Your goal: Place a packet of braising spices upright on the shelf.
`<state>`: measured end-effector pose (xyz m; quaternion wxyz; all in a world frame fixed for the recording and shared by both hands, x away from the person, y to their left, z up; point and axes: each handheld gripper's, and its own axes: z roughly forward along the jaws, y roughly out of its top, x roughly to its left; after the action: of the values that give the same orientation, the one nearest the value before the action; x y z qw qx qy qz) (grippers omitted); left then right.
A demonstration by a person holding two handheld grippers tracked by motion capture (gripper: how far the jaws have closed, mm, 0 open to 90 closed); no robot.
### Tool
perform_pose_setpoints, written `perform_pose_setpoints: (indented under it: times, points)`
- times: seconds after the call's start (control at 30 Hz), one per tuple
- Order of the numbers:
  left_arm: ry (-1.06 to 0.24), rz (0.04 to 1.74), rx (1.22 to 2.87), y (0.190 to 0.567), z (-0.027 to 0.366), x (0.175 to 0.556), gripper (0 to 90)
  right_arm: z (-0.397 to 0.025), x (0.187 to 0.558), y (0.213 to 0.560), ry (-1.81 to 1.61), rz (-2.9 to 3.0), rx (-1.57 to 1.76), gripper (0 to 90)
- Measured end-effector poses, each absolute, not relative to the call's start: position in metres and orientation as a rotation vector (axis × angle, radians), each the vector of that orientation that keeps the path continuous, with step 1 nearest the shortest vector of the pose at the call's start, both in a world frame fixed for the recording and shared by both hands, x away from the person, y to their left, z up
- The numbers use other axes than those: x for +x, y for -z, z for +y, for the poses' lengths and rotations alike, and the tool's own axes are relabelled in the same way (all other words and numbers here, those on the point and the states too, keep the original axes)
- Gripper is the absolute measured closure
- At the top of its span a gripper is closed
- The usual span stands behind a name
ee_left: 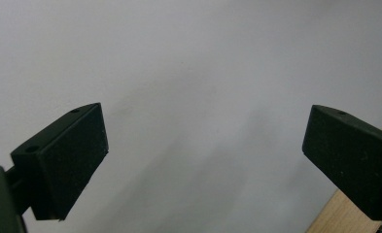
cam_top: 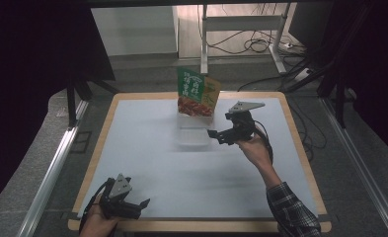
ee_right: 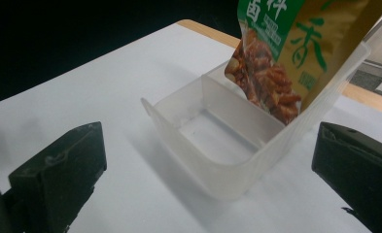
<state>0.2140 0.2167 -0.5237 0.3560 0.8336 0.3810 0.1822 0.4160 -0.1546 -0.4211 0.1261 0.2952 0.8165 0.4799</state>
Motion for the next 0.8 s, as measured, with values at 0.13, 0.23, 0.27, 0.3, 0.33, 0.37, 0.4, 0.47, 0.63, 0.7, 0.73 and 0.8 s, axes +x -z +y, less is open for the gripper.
perform_pose_setpoints:
  times: [0.13, 0.23, 0.27, 0.3, 0.33, 0.37, 0.4, 0.47, 0.63, 0.7, 0.73, 0.8]
  points:
    - [-0.460, 0.986, 2.143, 0.524, 0.218, 0.214, 2.6, -0.158, 0.411, 0.428, -1.381, 2.391, 0.870, 0.0]
    - [-0.457, 0.987, 2.137, 0.524, 0.218, 0.214, 2.6, -0.162, 0.407, 0.428, -1.389, 2.381, 0.871, 0.0]
    - [-0.456, 0.988, 2.134, 0.523, 0.219, 0.214, 2.6, -0.163, 0.406, 0.428, -1.388, 2.377, 0.867, 0.0]
    - [-0.454, 0.988, 2.133, 0.523, 0.219, 0.214, 2.6, -0.163, 0.405, 0.428, -1.385, 2.373, 0.862, 0.0]
    - [-0.453, 0.988, 2.132, 0.523, 0.219, 0.214, 2.6, -0.164, 0.403, 0.427, -1.379, 2.370, 0.859, 0.0]
    - [-0.453, 0.987, 2.133, 0.523, 0.219, 0.214, 2.6, -0.165, 0.402, 0.427, -1.374, 2.371, 0.851, 0.0]
    - [-0.454, 0.987, 2.133, 0.523, 0.219, 0.214, 2.6, -0.166, 0.400, 0.427, -1.361, 2.368, 0.844, 0.0]
    - [-0.454, 0.986, 2.133, 0.523, 0.219, 0.214, 2.6, -0.168, 0.395, 0.426, -1.336, 2.363, 0.837, 0.0]
    - [-0.455, 0.985, 2.133, 0.523, 0.219, 0.214, 2.6, -0.171, 0.386, 0.426, -1.298, 2.363, 0.825, 0.0]
    - [-0.455, 0.985, 2.134, 0.523, 0.219, 0.214, 2.6, -0.174, 0.382, 0.427, -1.297, 2.365, 0.828, 0.0]
    - [-0.456, 0.984, 2.134, 0.523, 0.219, 0.214, 2.6, -0.176, 0.380, 0.427, -1.295, 2.368, 0.834, 0.0]
    - [-0.456, 0.983, 2.135, 0.523, 0.219, 0.214, 2.6, -0.179, 0.377, 0.429, -1.287, 2.367, 0.847, 0.0]
